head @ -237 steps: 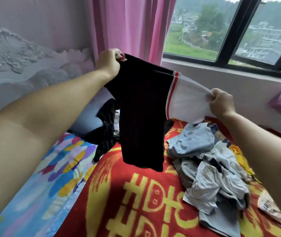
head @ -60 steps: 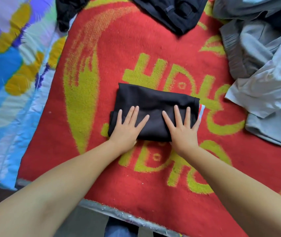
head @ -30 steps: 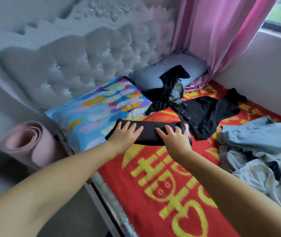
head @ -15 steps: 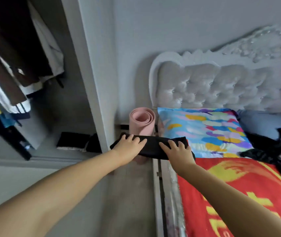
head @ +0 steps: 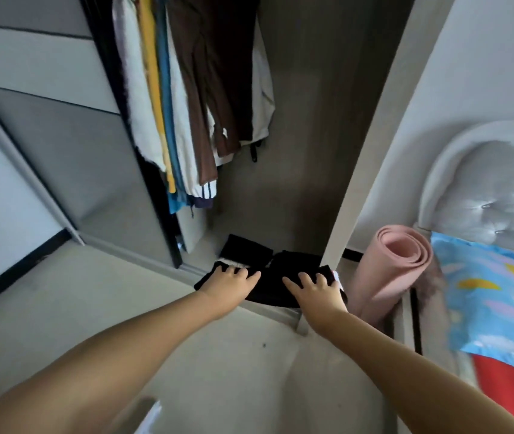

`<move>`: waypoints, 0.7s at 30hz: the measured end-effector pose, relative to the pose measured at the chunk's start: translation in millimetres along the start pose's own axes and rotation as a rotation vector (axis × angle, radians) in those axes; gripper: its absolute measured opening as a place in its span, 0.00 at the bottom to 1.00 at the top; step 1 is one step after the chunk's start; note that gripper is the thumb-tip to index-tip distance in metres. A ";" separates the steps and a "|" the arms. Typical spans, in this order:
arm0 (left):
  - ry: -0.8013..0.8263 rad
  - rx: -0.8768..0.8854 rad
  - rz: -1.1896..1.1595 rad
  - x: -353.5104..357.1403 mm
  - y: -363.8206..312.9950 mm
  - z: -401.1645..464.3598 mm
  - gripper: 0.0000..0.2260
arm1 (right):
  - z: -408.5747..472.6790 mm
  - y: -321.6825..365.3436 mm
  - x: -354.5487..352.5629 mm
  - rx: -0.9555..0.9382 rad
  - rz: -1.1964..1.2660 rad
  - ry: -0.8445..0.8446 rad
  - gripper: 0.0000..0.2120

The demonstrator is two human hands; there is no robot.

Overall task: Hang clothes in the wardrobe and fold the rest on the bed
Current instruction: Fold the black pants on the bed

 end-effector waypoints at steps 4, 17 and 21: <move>0.043 -0.036 -0.052 26.3 43.1 22.7 0.35 | 51.9 20.6 -13.0 -0.023 -0.023 0.038 0.46; 0.182 -0.106 -0.281 58.1 109.3 220.1 0.34 | 254.0 -48.2 -14.7 -0.034 0.026 0.102 0.40; 0.221 -0.083 -0.279 75.4 119.5 273.0 0.36 | 305.5 -67.0 -11.1 -0.032 0.055 0.162 0.39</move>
Point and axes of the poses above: each hand's wrist, its own z-axis towards the middle knuckle, its own x-axis out of the palm, y = z × x, the point moved 3 cm from there along z, towards the middle knuckle, and after that the axes turned 11 degrees about -x, right-handed, at the moved point
